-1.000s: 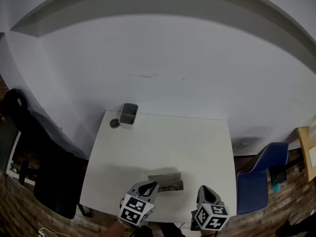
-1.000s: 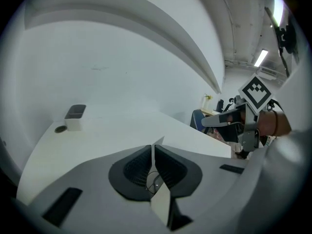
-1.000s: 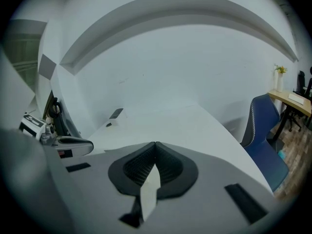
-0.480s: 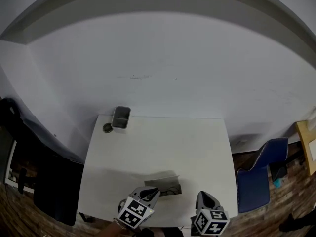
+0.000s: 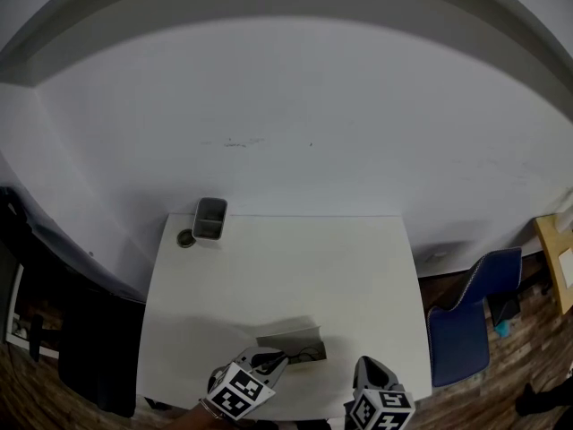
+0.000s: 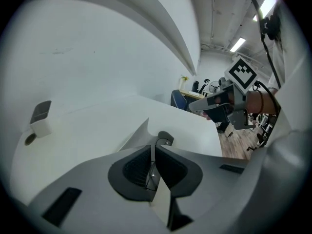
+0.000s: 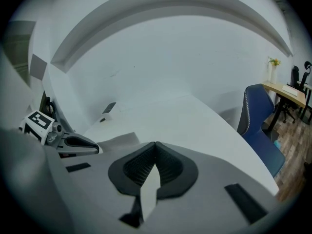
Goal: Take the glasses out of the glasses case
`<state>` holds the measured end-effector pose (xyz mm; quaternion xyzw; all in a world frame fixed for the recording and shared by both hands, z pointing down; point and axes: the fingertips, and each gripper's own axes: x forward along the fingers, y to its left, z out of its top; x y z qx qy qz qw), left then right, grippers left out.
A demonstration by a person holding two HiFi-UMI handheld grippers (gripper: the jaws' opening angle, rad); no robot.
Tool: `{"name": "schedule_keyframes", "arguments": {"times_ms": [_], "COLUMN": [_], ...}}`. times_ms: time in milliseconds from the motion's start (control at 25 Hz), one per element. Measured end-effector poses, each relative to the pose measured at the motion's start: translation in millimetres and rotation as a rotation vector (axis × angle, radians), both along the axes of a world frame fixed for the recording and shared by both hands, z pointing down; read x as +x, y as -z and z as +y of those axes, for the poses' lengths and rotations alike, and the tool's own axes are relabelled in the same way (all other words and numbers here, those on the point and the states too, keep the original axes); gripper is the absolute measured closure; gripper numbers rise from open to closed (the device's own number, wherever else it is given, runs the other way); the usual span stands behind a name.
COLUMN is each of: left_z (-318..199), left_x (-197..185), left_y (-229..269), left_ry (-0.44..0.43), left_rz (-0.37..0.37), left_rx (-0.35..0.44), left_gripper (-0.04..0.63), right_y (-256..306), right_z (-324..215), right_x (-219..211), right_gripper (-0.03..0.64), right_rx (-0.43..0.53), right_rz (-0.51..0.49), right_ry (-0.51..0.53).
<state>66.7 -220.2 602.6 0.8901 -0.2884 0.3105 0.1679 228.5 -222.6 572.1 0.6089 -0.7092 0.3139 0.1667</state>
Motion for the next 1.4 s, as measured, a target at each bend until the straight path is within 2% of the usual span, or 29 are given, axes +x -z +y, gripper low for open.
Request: {"name": "schedule_keyframes", "arguments": {"times_ms": [120,160,200,560,840,1400], "left_z": [0.8,1.2,1.6,3.8,6.4,1.1], "left_x": [2.4,3.5,4.8,10.4,20.2,25.1], "left_y": [-4.1,-6.0,-8.0,-22.8,-33.1,-46.8], "left_ry": [-0.042,-0.057,-0.072,-0.23,-0.409,-0.481], "left_rz": [-0.019,-0.027,-0.036,-0.138,-0.228,-0.308], "left_rx": [-0.015,-0.021,-0.025,-0.042,-0.085,-0.165], "left_gripper": [0.567,0.513,0.488,0.483,0.483,0.485], "right_y": [-1.8,-2.6,-3.4,-8.2,-14.9,-24.4], "right_z": [0.0,0.3,0.9,6.3,12.0,23.0], "right_x": [2.4,3.4,4.4,12.5,15.9,34.2], "right_gripper": [0.584,0.584,0.584,0.584,0.584,0.584], "right_rx": [-0.005,-0.008,-0.01,-0.025,-0.04,-0.058], "right_rz": [-0.001,0.0,0.001,-0.003,-0.011,-0.029], "right_ry": [-0.008,-0.011,-0.014,-0.036,-0.051,-0.092]}}
